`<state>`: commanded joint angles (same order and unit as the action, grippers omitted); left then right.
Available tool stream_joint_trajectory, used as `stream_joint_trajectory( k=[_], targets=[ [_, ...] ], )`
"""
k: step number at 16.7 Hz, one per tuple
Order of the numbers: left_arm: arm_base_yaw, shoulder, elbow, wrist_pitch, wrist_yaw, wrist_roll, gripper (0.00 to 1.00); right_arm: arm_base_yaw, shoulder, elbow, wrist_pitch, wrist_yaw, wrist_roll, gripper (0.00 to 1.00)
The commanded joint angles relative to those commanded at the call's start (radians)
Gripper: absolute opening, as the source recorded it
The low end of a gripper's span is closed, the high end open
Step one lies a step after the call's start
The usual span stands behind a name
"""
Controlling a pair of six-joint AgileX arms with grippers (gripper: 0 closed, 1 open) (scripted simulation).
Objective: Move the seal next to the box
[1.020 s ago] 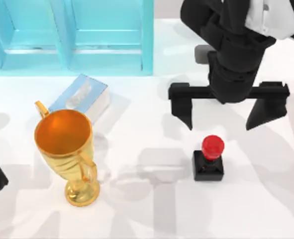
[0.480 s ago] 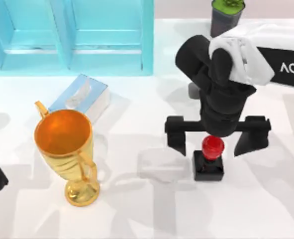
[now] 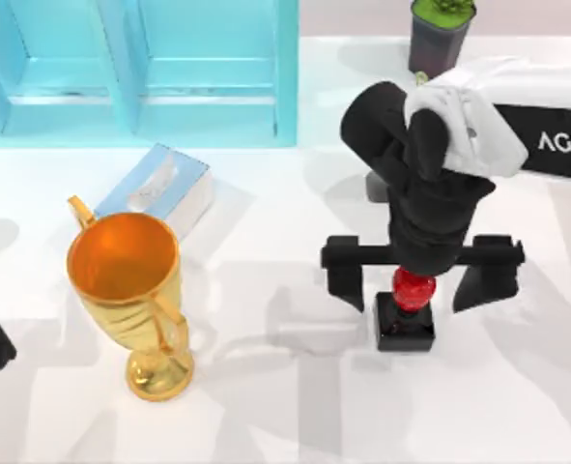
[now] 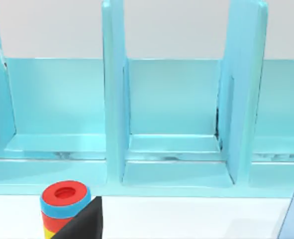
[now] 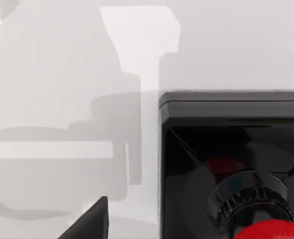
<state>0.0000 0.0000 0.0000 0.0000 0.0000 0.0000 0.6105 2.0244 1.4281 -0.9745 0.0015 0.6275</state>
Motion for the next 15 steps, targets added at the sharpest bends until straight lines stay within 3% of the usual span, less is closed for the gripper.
stream_joint_trajectory(
  k=[11, 15],
  targets=[
    [0.000, 0.000, 0.000, 0.000, 0.000, 0.000, 1.00, 0.000, 0.000, 0.000, 0.000, 0.000, 0.000, 0.02],
    [0.000, 0.000, 0.000, 0.000, 0.000, 0.000, 1.00, 0.000, 0.000, 0.000, 0.000, 0.000, 0.000, 0.00]
  ],
)
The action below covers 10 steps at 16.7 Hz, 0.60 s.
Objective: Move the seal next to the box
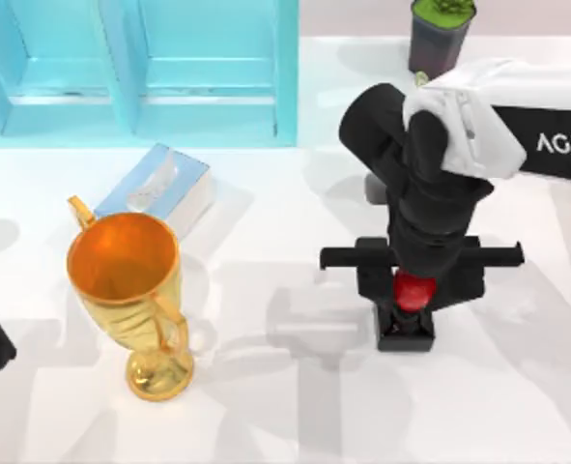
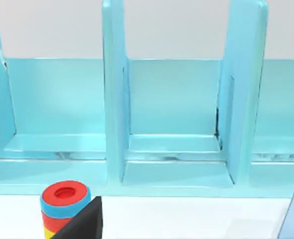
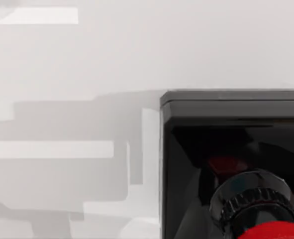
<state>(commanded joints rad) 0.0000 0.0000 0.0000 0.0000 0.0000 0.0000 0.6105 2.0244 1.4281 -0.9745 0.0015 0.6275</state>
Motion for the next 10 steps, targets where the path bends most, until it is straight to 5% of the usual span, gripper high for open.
stream_joint_trajectory(
  k=[10],
  targets=[
    [0.000, 0.000, 0.000, 0.000, 0.000, 0.000, 1.00, -0.002, -0.016, 0.048, -0.065, 0.000, 0.001, 0.00]
  ],
)
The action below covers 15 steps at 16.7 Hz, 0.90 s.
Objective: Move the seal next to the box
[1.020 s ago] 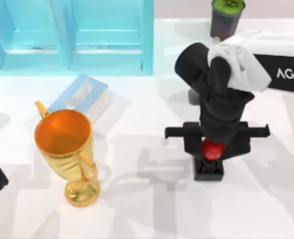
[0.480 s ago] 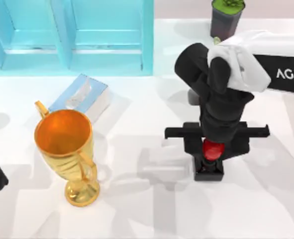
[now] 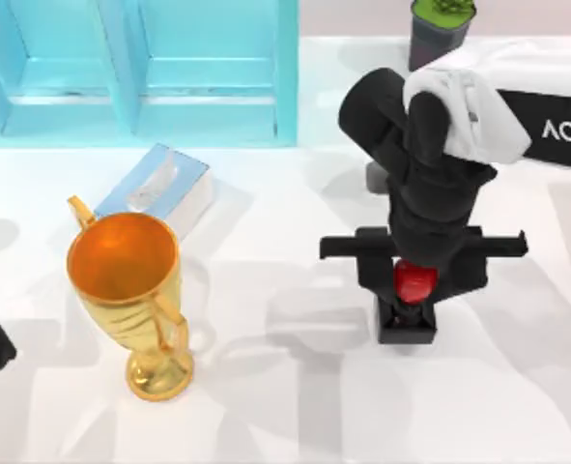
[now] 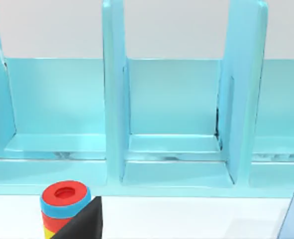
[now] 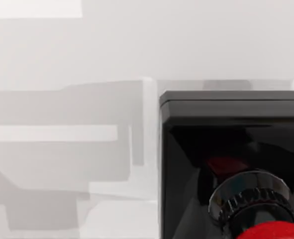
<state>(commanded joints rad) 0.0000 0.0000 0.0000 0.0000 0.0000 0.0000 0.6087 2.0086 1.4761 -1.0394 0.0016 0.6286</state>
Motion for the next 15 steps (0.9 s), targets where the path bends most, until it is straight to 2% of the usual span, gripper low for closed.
stream_joint_trajectory(
  k=[7, 15],
  targets=[
    [0.000, 0.000, 0.000, 0.000, 0.000, 0.000, 1.00, -0.001, -0.033, 0.081, -0.113, 0.000, -0.001, 0.00],
    [0.000, 0.000, 0.000, 0.000, 0.000, 0.000, 1.00, 0.001, -0.005, 0.150, -0.153, 0.004, -0.014, 0.00]
  ],
)
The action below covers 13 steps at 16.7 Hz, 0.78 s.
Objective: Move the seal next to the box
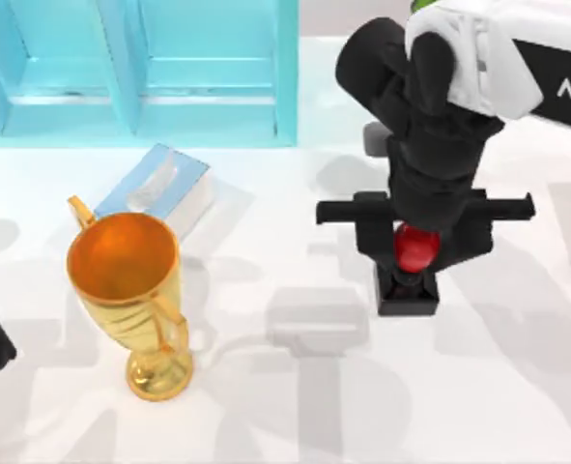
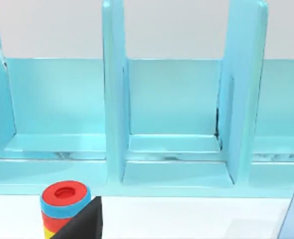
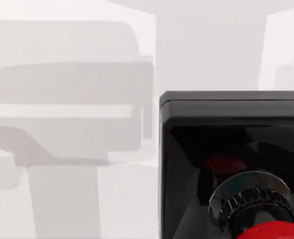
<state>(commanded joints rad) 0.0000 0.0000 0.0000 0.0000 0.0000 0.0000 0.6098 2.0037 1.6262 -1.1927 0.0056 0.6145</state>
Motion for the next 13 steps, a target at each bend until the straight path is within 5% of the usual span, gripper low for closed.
stream_joint_trajectory(
  k=[5, 13],
  targets=[
    [0.000, 0.000, 0.000, 0.000, 0.000, 0.000, 1.00, -0.071, 0.103, 0.280, -0.180, 0.010, -0.103, 0.00],
    [0.000, 0.000, 0.000, 0.000, 0.000, 0.000, 1.00, -0.474, 0.277, 0.776, -0.525, 0.005, -0.460, 0.00]
  ],
)
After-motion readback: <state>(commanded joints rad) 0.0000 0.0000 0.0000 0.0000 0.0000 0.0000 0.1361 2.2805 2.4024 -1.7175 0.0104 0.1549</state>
